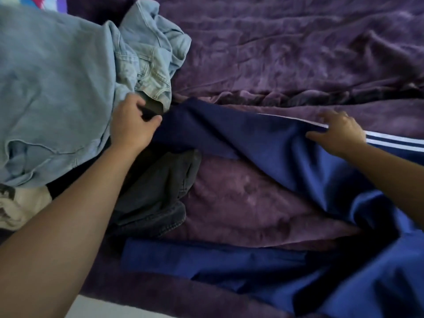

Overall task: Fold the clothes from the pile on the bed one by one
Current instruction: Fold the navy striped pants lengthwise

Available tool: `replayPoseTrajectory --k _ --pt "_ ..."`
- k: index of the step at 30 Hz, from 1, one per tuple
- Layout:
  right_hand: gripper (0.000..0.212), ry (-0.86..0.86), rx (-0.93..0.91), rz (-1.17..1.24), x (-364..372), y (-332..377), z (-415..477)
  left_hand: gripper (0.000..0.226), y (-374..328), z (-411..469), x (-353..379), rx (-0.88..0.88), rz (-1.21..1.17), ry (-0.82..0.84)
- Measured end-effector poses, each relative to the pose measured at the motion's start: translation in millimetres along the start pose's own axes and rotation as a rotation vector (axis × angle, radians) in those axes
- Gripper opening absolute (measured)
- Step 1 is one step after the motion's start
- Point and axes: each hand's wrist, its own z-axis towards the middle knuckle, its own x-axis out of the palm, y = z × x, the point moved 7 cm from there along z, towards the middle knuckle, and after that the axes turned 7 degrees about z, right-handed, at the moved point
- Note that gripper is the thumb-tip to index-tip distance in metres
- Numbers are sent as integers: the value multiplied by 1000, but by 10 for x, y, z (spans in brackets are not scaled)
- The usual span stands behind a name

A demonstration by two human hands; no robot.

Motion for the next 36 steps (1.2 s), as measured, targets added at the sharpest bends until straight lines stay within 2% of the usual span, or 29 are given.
replayPoseTrajectory --k 1,3,4,8,10,15,16,18,20,22,25,27,29,30,33,36 --pt "60 7 2 -23 69 19 -31 41 133 -30 158 -149 -59 92" --pt "65 47 -38 -62 278 76 -145 50 248 -206 557 -443 -338 357" --pt "66 80 -65 -77 414 89 -209 49 214 -274 693 -522 -473 428" --pt "76 301 -36 -108 967 -44 -445 17 -124 -254 923 -436 -711 433" --pt "79 374 5 -90 1107 -159 -519 22 -218 -235 928 -438 -750 394" --pt "67 318 80 35 991 -295 -539 26 -164 -136 446 -356 -1071 227" --pt "63 302 94 55 941 -313 -543 31 -44 -181 379 -346 -1032 220" --pt "58 275 110 71 846 -351 -564 31 277 -407 321 -357 -749 229" --pt "56 257 142 71 791 -395 -609 26 596 -674 333 -450 -520 235" --pt "56 242 168 63 785 -415 -645 27 767 -749 362 -533 -585 174" --pt "56 255 140 41 872 -357 -677 14 726 -601 430 -685 -899 130" --pt "57 266 122 27 958 -311 -701 25 549 -476 493 -579 -909 181" --pt "57 276 122 20 1038 -277 -723 19 423 -392 520 -384 -753 176" --pt "57 282 123 20 1072 -265 -733 16 436 -372 520 -347 -675 142" --pt "58 329 132 3 1116 -268 -780 9 787 -382 415 -472 -443 -2" --pt "62 353 103 -67 1075 -274 -886 22 991 -562 152 -500 -147 -105"
